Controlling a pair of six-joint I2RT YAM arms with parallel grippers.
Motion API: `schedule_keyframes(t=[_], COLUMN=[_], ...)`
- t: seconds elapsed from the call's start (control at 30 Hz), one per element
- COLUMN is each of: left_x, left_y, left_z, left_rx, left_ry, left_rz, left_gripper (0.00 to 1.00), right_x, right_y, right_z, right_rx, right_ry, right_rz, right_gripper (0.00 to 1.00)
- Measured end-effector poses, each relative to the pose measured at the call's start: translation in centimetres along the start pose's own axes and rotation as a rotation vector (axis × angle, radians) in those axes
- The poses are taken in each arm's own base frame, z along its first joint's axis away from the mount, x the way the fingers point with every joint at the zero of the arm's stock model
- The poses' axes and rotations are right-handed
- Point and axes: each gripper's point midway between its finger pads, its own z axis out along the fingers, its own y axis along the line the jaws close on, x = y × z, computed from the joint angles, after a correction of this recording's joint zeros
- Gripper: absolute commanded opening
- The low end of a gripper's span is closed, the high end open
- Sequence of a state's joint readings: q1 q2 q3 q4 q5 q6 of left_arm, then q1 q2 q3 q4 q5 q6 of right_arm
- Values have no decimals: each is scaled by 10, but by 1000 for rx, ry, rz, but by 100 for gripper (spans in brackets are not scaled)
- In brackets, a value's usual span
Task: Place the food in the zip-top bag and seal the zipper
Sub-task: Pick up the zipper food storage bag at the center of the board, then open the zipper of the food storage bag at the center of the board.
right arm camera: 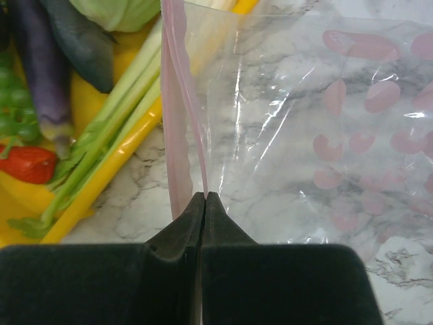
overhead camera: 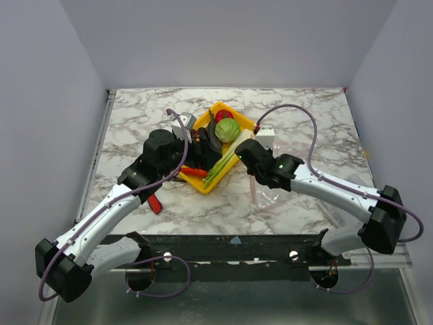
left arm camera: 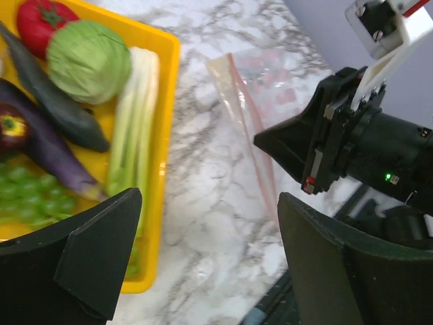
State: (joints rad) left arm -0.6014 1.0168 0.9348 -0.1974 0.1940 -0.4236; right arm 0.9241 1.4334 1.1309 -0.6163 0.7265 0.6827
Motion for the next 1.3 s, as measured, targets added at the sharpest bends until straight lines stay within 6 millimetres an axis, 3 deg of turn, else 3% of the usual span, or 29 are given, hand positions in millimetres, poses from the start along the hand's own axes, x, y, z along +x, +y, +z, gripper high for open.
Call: schedule_keyframes(t=[0.2, 0.43, 0.67, 0.9, 0.97, 1.2, 1.3], left_x=[45, 85, 92, 94, 94, 93, 92], left_y=[-27, -68, -90, -85, -84, -80, -81], left_z=[12, 36, 54, 69, 69, 70, 70], left_rx=[136, 211, 211, 146, 135, 118, 123], left_ry=[85, 218, 232, 223, 217, 209, 206], left_rz=[-245, -310, -297, -294, -294, -289, -287], left_gripper=[82, 68, 43, 29, 30, 62, 67], right_x=[-13, -18, -21, -29, -30, -30, -28], right_y=[12, 17, 16, 16, 15, 13, 12], right_z=[-26, -46, -56, -68, -69, -72, -72], right_rx=[-159, -255, -290, -329, -331, -334, -330], right_ry=[20, 37, 47, 35, 33, 36, 40], right_rz=[62, 87, 94, 120, 123, 122, 118], right_gripper=[0, 0, 0, 0, 0, 0, 0])
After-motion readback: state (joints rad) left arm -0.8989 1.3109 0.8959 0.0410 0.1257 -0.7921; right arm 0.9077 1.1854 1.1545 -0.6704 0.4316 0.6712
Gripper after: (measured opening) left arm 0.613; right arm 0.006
